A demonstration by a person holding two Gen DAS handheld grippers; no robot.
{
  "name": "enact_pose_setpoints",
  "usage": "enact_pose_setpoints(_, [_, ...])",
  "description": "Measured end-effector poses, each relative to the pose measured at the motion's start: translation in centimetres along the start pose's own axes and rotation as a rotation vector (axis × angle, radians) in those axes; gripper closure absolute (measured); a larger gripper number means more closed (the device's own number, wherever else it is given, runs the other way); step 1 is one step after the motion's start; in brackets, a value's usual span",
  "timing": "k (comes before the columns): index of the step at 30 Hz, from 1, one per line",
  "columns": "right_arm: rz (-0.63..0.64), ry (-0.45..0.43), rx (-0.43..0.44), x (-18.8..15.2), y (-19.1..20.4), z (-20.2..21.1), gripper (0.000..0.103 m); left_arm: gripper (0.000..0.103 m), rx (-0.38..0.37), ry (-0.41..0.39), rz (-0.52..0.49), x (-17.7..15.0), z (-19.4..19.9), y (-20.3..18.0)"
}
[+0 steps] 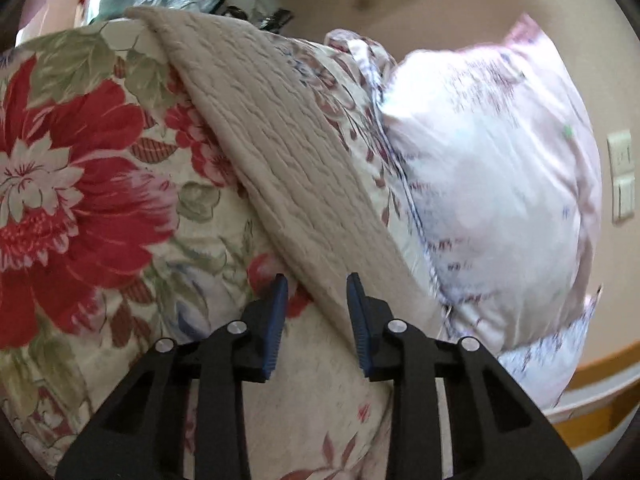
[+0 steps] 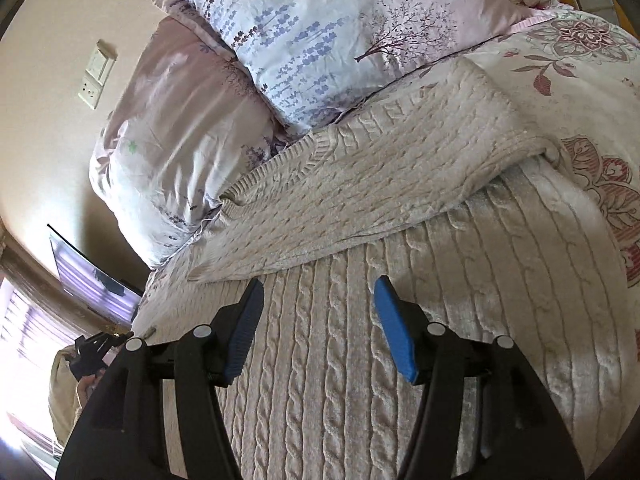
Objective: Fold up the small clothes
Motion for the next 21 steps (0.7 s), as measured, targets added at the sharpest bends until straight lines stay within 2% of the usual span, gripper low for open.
enact_pose_setpoints(5, [-0.006,0.003,0.009,0.0,0.0,-0.1,0.043,0.074,-0.054,-0.037,0.088,1.5,-0.2,0.8])
enact_pose_setpoints(9, [-0.007,0.003,0.011,0.0,0.0,-0.1,0.043,0.079,-0.073,-0.052,0.119,2.4,-0.3,1.2])
enact_pose_setpoints(10, [-0.005,0.004,0.013,-0.1,0.0,-0.1,0.043,0.084,-0.071,-0.052,0.122,2.5,-0.3,1.2])
enact_pose_setpoints(11, [-0.004,0.005,0.015,-0.1,0.0,-0.2,0.042,0.095,-0.072,-0.052,0.124,2.6,-0.3,1.2])
enact_pose_setpoints(12, [-0.003,0.006,0.017,0.0,0.1,-0.2,0.042,0.096,-0.080,-0.054,0.123,2.6,-0.2,1.1])
enact_pose_setpoints(16, [-0.001,0.009,0.023,0.0,0.1,-0.2,0.042,0.097,-0.130,-0.092,0.053,2.3,1.0,-1.4])
enact_pose_setpoints(21, [0.003,0.005,0.030,-0.1,0.3,-0.1,0.042,0.098,-0.228,-0.094,-0.108,0.1,1.9,-7.9])
Point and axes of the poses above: each gripper's, at about its wrist camera, not at the fingertips, and z roughly against the way its jaws point, y to its left, x to its top, the point moved 4 cm from there along -z, roughly the way its jaws point, and after that the axes turned 13 degrees about y, right-handed, at the moved point
